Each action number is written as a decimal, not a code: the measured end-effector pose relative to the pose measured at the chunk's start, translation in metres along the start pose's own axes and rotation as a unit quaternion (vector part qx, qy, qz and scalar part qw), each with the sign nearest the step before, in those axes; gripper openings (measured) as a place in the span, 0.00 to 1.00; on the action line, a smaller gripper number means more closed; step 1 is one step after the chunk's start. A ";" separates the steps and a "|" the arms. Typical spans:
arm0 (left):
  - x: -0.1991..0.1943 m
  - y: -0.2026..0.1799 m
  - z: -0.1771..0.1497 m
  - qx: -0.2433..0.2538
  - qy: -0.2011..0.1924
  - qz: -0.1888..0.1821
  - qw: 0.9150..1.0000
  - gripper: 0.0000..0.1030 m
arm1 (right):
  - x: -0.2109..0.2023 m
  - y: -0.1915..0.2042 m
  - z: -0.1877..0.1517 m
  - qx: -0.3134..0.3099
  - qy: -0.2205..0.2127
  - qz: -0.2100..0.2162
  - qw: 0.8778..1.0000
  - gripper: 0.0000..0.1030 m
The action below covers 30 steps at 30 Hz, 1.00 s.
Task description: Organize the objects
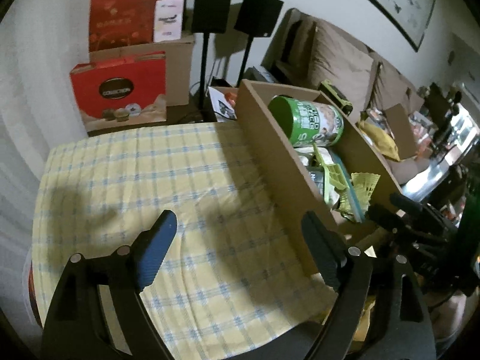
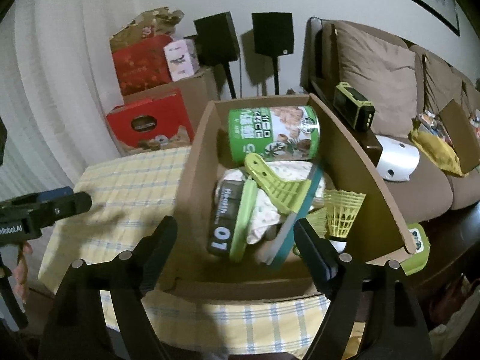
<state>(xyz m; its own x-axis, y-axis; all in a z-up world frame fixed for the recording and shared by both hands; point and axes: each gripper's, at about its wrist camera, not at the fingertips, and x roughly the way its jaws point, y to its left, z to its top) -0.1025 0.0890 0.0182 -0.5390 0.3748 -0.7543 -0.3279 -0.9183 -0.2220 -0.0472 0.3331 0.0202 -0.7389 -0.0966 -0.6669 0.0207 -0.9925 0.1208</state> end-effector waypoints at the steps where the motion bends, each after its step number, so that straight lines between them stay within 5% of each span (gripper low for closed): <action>1: -0.003 0.002 -0.003 -0.001 -0.003 0.003 1.000 0.81 | -0.002 0.003 0.000 -0.004 -0.001 0.001 1.000 0.80; 8: -0.026 0.016 -0.029 -0.018 -0.021 0.014 1.000 0.90 | -0.011 0.021 -0.006 -0.022 -0.006 0.004 1.000 0.85; 12: -0.037 0.022 -0.040 -0.029 -0.029 0.025 0.999 0.95 | -0.015 0.033 -0.010 -0.034 -0.008 0.001 0.999 1.00; 26: -0.071 0.029 -0.081 -0.040 -0.058 0.097 0.993 1.00 | -0.037 0.059 -0.028 -0.054 -0.023 -0.005 0.998 0.99; 30: -0.080 0.032 -0.088 -0.056 -0.066 0.089 0.992 1.00 | -0.043 0.059 -0.037 -0.039 -0.025 0.001 0.999 0.99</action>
<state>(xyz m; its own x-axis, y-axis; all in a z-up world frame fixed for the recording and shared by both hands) -0.0019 0.0184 0.0175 -0.6799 0.2116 -0.7022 -0.1344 -0.9772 -0.1643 0.0109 0.2761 0.0284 -0.7710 -0.0965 -0.6295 0.0737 -0.9953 0.0624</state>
